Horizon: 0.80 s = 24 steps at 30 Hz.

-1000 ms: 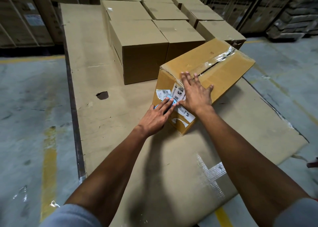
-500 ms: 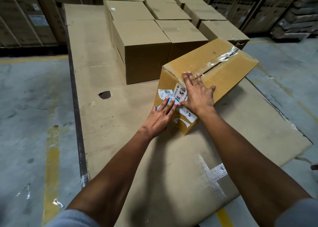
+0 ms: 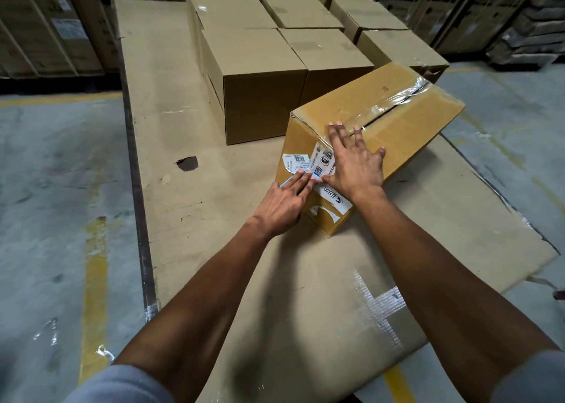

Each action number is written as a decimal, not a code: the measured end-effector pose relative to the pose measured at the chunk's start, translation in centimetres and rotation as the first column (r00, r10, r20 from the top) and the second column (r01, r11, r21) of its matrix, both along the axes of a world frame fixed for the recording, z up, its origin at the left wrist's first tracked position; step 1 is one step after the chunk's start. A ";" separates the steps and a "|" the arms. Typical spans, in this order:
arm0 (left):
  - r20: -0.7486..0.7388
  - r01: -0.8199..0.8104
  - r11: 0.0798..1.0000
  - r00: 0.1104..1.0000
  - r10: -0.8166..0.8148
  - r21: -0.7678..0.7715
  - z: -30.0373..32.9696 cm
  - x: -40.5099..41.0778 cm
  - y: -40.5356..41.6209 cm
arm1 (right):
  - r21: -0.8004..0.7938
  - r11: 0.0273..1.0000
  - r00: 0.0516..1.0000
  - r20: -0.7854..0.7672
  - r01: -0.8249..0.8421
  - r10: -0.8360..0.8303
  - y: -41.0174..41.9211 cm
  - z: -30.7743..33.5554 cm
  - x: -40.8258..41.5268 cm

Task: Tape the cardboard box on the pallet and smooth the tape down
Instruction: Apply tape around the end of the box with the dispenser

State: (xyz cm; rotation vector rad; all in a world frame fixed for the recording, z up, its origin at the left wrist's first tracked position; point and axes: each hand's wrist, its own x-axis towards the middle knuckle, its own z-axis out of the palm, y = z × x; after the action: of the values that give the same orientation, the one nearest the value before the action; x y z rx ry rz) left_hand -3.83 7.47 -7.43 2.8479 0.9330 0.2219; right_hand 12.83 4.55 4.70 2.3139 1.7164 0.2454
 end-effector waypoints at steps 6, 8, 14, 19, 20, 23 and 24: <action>-0.095 0.080 0.996 0.992 -0.083 -0.040 -3.8 0.1 -2.9 | 0.001 1.000 1.000 -0.003 -0.001 0.001 0.2 -0.1 0.2; -0.092 0.061 0.997 0.994 -0.065 -0.049 -4.1 0.0 -3.3 | -0.002 1.000 1.000 -0.011 -0.007 0.007 0.2 -0.1 0.1; -0.019 0.027 0.999 0.999 -0.027 0.042 -3.9 -1.3 -2.7 | 0.043 0.999 0.999 -0.020 -0.029 0.029 0.2 -0.6 0.4; 0.046 0.000 0.998 0.999 -0.003 0.063 -2.6 -2.3 -3.3 | 0.081 0.995 0.996 -0.066 -0.051 0.057 0.1 -0.7 0.6; 0.060 -0.010 0.997 0.998 0.006 0.072 -2.1 -2.5 -3.5 | 0.087 0.993 0.994 -0.076 -0.076 0.082 0.0 -0.6 0.6; 0.104 -0.014 0.994 0.995 0.002 0.112 -0.8 -3.0 -3.7 | 0.192 0.959 0.965 -0.117 -0.210 0.235 -0.9 -0.3 0.8; 0.116 -0.019 0.992 0.993 0.004 0.124 -0.2 -3.3 -3.8 | 0.248 0.933 0.946 -0.130 -0.260 0.298 -1.2 -0.3 1.0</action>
State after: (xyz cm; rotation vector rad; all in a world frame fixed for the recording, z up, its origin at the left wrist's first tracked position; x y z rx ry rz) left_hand -7.08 3.63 -7.65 2.9053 0.9440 0.4567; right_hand 13.79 3.32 4.37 2.2907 2.2113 0.3251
